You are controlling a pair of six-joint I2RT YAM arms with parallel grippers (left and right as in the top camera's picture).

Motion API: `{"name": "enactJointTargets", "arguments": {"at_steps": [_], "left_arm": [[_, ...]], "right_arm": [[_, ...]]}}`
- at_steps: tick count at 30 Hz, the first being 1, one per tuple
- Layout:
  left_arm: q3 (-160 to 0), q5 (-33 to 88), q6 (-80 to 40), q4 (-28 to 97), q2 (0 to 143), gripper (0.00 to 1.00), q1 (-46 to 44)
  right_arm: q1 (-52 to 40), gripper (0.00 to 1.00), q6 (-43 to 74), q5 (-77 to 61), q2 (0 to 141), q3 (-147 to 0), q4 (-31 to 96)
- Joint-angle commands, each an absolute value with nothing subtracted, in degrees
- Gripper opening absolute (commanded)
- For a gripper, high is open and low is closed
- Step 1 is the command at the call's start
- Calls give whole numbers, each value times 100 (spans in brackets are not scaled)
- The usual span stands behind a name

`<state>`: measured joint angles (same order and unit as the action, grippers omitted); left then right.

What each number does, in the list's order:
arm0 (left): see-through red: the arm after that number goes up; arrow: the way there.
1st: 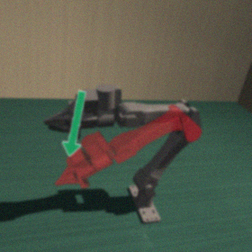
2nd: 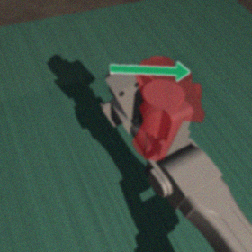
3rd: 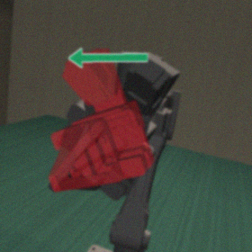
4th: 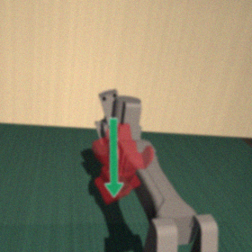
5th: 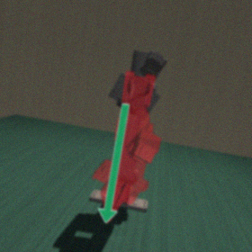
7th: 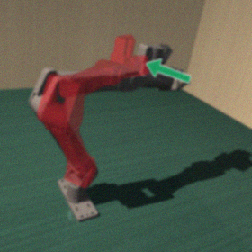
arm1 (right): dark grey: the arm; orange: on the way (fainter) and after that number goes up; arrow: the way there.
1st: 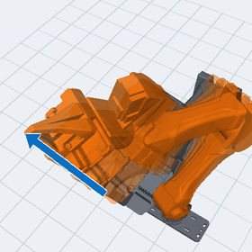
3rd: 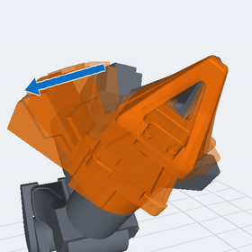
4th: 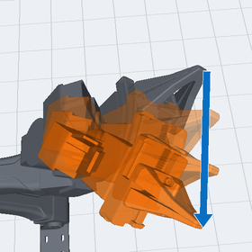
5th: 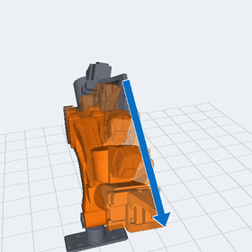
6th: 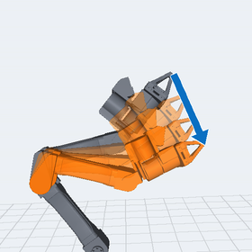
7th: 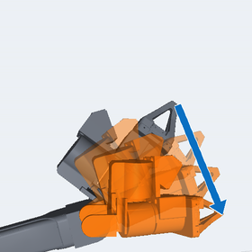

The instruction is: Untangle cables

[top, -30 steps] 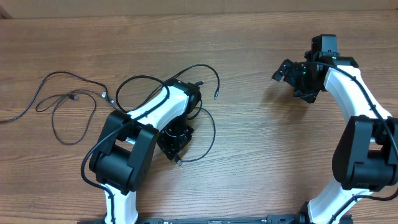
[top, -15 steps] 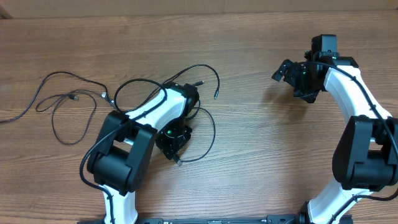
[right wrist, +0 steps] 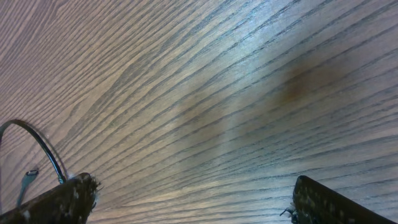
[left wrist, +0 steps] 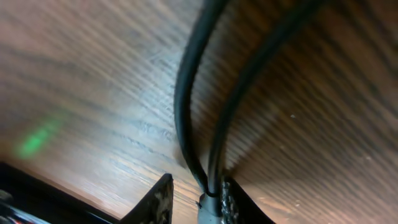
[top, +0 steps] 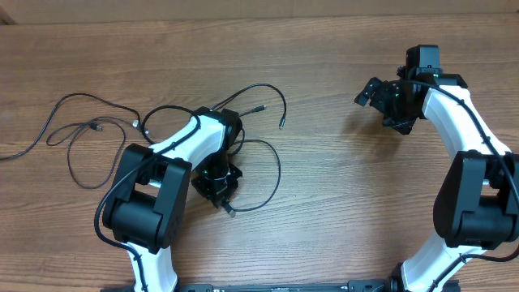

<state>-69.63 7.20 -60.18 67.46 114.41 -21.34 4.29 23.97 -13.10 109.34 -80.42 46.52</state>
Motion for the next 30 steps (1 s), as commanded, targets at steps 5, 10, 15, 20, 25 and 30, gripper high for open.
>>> {"name": "enactJointTargets", "arguments": {"at_steps": [5, 10, 15, 20, 25, 30], "left_arm": [[-6781, 370, -5011, 6475, 11649, 36, -2091], [-6733, 211, -4604, 6396, 11649, 63, -2093], [-6276, 213, -4609, 5896, 11649, 53, -2102], [-5793, 189, -4611, 5476, 11649, 49, -2078], [-5413, 191, -4698, 5389, 11649, 48, -2073], [-4919, 185, -4779, 4783, 11649, 38, -2053]], "right_arm": [[425, 100, 2401, -1291, 10792, -8134, 4641], [425, 100, 2401, -1291, 10792, -8134, 4641], [425, 100, 2399, -1291, 10792, -8134, 4641], [425, 100, 2401, -1291, 10792, -8134, 4641], [425, 100, 2401, -1291, 10792, -8134, 4641], [425, 100, 2401, -1291, 10792, -8134, 4641]]}}
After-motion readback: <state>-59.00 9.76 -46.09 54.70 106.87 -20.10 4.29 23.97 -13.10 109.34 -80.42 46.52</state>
